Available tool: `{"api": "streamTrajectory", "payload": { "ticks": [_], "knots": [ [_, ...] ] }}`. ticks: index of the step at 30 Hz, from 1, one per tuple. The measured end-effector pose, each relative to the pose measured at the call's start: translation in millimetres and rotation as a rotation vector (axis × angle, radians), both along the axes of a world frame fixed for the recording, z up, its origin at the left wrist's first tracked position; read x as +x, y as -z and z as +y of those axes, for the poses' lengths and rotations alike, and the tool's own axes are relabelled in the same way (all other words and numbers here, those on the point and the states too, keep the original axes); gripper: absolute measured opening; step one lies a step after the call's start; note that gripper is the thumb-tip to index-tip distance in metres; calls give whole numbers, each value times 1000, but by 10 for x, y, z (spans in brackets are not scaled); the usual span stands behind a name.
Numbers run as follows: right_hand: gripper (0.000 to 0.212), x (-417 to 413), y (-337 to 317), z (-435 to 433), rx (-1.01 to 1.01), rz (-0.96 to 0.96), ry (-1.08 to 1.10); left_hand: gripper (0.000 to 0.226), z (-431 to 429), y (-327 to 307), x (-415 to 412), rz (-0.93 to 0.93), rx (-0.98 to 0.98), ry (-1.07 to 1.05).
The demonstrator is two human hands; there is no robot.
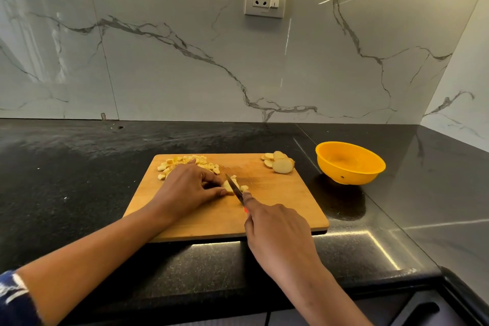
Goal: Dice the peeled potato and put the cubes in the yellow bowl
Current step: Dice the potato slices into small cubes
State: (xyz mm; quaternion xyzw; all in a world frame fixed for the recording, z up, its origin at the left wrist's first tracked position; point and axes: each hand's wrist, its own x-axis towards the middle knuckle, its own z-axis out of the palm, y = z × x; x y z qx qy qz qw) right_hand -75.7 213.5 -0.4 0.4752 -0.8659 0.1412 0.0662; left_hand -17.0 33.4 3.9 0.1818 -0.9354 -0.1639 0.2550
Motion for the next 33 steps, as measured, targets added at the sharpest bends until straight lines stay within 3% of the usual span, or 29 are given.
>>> {"api": "streamTrajectory", "payload": {
  "ticks": [14, 20, 27, 33],
  "knots": [
    [47, -5, -52, -283, 160, 62, -18, 26, -93, 64, -67, -41, -50, 55],
    [54, 141, -60, 28, 213, 48, -47, 27, -57, 51, -51, -51, -67, 18],
    [46, 14, -303, 362, 24, 7, -53, 22, -121, 67, -8, -27, -110, -35],
    [42, -518, -313, 50, -186, 39, 142, 14, -155, 88, 5, 31, -87, 15]
  ]
}}
